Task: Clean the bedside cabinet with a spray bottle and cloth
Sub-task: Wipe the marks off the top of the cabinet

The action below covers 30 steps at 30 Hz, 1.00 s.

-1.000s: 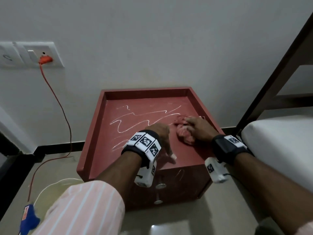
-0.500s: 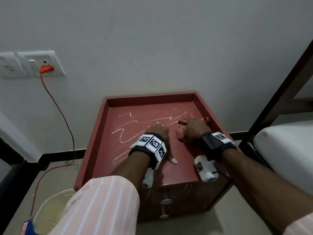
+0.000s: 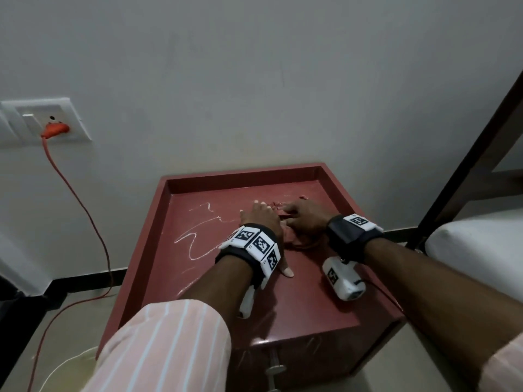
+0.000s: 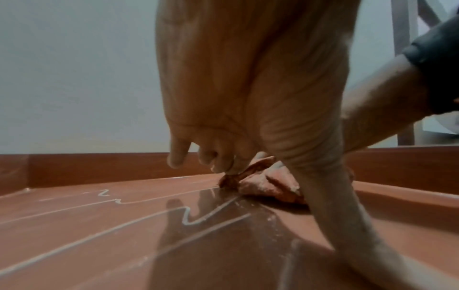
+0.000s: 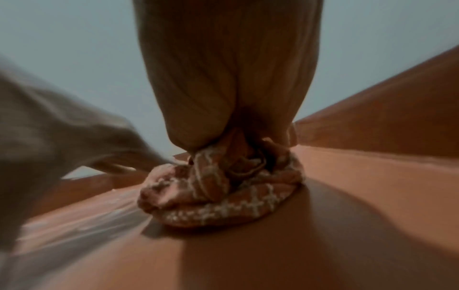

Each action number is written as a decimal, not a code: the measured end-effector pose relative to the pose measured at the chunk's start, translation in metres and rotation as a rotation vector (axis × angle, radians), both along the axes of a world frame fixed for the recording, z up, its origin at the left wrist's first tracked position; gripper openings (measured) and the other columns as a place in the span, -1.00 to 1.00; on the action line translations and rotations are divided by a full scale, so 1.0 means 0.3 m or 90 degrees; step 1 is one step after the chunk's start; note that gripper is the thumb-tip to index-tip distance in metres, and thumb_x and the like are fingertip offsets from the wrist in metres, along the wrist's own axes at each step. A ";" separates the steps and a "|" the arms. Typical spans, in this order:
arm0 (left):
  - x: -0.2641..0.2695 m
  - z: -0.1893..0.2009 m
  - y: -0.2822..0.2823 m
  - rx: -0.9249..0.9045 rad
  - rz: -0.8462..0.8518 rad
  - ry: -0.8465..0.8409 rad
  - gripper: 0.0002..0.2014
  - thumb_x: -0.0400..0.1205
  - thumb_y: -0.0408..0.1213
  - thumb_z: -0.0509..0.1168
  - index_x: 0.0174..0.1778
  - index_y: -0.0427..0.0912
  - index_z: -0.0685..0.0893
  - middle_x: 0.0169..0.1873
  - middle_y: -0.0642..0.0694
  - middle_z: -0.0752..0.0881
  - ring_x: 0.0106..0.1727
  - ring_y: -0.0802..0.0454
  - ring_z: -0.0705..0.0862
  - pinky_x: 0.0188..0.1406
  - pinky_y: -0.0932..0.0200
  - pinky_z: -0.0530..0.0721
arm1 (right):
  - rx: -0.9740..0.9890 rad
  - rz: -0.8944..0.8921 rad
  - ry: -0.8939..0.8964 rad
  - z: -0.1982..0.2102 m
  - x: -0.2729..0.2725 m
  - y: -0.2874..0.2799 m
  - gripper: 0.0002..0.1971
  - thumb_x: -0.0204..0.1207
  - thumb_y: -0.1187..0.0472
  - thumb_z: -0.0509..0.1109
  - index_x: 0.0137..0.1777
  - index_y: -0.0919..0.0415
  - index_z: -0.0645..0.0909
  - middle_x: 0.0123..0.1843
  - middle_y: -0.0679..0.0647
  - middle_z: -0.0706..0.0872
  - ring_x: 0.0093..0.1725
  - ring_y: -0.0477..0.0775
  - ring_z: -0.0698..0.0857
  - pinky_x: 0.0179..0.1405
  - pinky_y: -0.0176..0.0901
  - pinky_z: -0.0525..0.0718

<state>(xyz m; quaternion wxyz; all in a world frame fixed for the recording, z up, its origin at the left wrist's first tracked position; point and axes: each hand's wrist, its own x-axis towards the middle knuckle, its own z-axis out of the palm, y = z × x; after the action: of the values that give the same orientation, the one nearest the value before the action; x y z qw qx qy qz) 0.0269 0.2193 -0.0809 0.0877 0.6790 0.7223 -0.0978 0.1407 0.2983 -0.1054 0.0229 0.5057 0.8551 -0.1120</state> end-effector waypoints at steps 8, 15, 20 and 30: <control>-0.022 -0.046 0.100 -0.125 0.003 -0.009 -0.28 0.70 -0.11 0.22 0.71 -0.26 0.05 0.72 -0.23 0.00 0.73 -0.23 -0.06 0.65 -0.37 -0.02 | 0.034 0.050 0.019 -0.021 -0.071 0.123 -0.58 0.61 0.15 0.31 0.48 0.03 0.57 0.50 0.11 0.60 0.41 0.19 0.62 0.42 -0.07 0.49; -0.011 -0.035 0.129 -0.116 0.030 -0.029 -0.42 0.66 -0.11 0.30 0.57 -0.26 0.40 0.61 -0.30 0.34 0.62 -0.31 0.31 0.57 -0.33 0.30 | 0.084 -0.016 -0.044 0.000 -0.131 0.207 -0.51 0.64 0.04 0.28 0.58 0.01 0.45 0.64 0.04 0.41 0.55 0.22 0.47 0.54 0.11 0.43; 0.013 0.012 0.093 -0.039 -0.028 0.018 -0.62 0.70 -0.21 0.25 0.41 -0.30 0.57 0.42 -0.30 0.58 0.45 -0.30 0.55 0.44 -0.23 0.52 | 0.072 -0.002 0.007 -0.005 -0.115 0.243 -0.54 0.71 0.02 0.20 0.60 -0.06 0.39 0.60 0.09 0.48 0.58 0.22 0.43 0.49 0.04 0.37; -0.002 0.009 0.046 -0.016 -0.032 0.005 -0.65 0.65 -0.16 0.34 0.32 -0.23 0.65 0.34 -0.27 0.64 0.36 -0.26 0.61 0.38 -0.23 0.56 | 0.117 -0.222 -0.036 0.001 -0.094 0.229 -0.60 0.50 -0.02 0.31 0.32 0.01 0.66 0.31 0.09 0.71 0.29 0.28 0.68 0.37 0.24 0.55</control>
<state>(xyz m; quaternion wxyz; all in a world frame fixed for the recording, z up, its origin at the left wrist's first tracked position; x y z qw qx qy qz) 0.0264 0.2329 -0.0783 0.0912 0.6955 0.7039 -0.1119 0.1126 0.3669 -0.1050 -0.0189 0.6491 0.7602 -0.0217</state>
